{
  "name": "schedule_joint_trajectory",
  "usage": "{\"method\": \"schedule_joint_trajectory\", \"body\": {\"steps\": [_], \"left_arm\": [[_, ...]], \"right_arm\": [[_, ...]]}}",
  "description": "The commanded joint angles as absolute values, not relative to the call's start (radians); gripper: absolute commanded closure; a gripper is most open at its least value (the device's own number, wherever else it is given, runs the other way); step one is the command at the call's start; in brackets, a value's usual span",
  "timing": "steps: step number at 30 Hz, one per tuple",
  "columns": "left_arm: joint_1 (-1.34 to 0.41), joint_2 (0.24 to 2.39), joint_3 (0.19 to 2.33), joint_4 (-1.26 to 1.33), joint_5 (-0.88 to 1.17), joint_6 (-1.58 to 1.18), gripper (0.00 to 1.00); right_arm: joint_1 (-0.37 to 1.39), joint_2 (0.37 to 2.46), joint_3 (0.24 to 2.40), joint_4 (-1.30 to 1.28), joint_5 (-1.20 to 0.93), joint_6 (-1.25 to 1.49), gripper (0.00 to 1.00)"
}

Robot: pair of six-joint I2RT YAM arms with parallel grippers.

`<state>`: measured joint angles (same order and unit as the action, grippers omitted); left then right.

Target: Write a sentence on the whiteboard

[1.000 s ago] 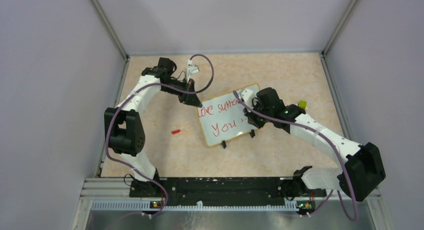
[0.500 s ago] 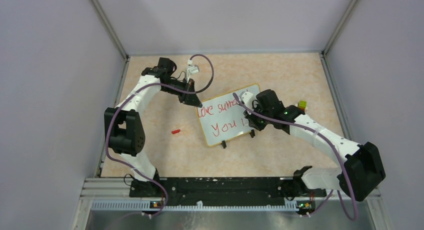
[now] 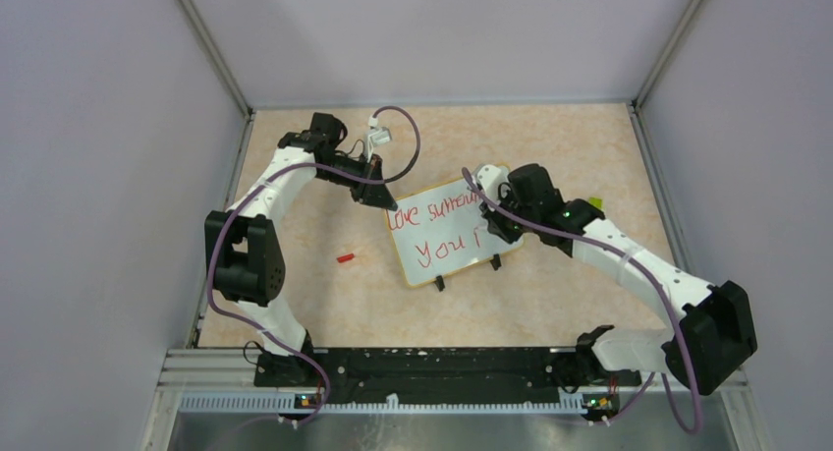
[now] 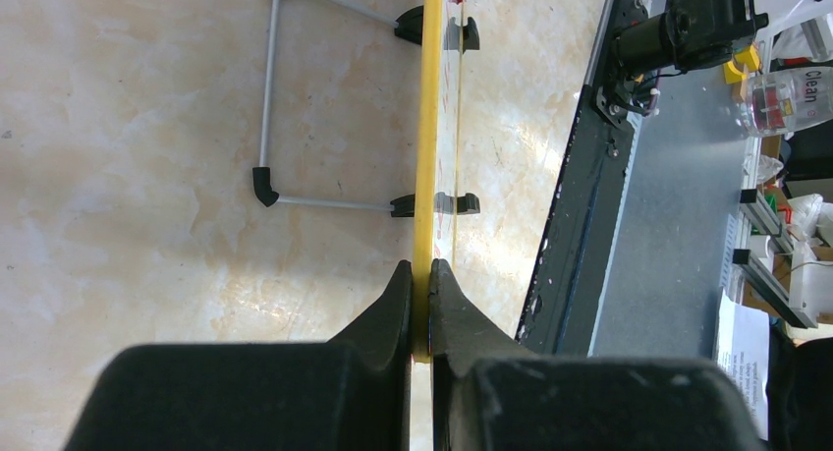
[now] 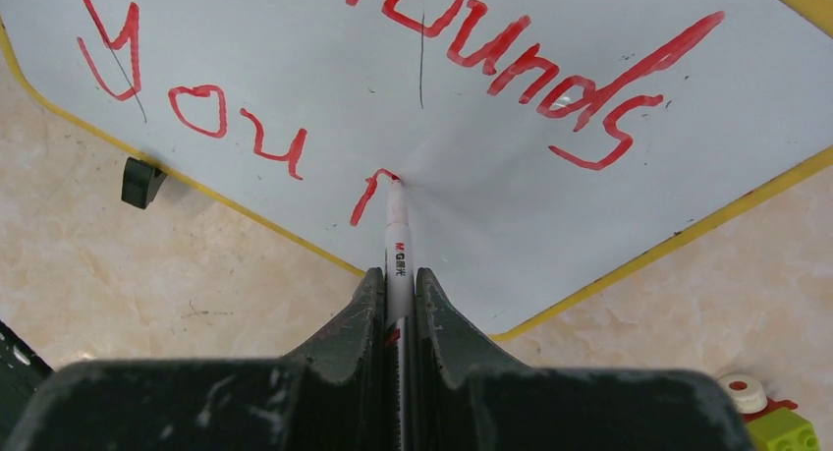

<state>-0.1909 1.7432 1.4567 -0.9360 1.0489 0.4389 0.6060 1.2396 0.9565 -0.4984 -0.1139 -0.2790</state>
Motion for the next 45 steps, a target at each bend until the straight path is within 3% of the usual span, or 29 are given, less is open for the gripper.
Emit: {"method": "schedule_joint_trajectory", "body": {"steps": [1, 13, 25, 45], "left_arm": [[-0.196, 1.729, 1.455, -0.927, 1.01, 0.438, 1.0], [-0.196, 1.731, 1.458, -0.927, 1.008, 0.435, 1.0], [-0.199, 1.733, 1.461, -0.93, 1.012, 0.437, 1.0], [-0.199, 1.723, 1.454, -0.928, 1.008, 0.438, 1.0]], "right_arm": [[0.583, 1.226, 0.961, -0.49, -0.088, -0.301, 1.0], [0.595, 1.213, 0.876, -0.503, -0.129, -0.305, 1.0], [0.58, 1.149, 0.978, -0.563, -0.143, -0.286, 1.0], [0.578, 1.23, 0.968, -0.502, -0.114, -0.303, 1.0]]}}
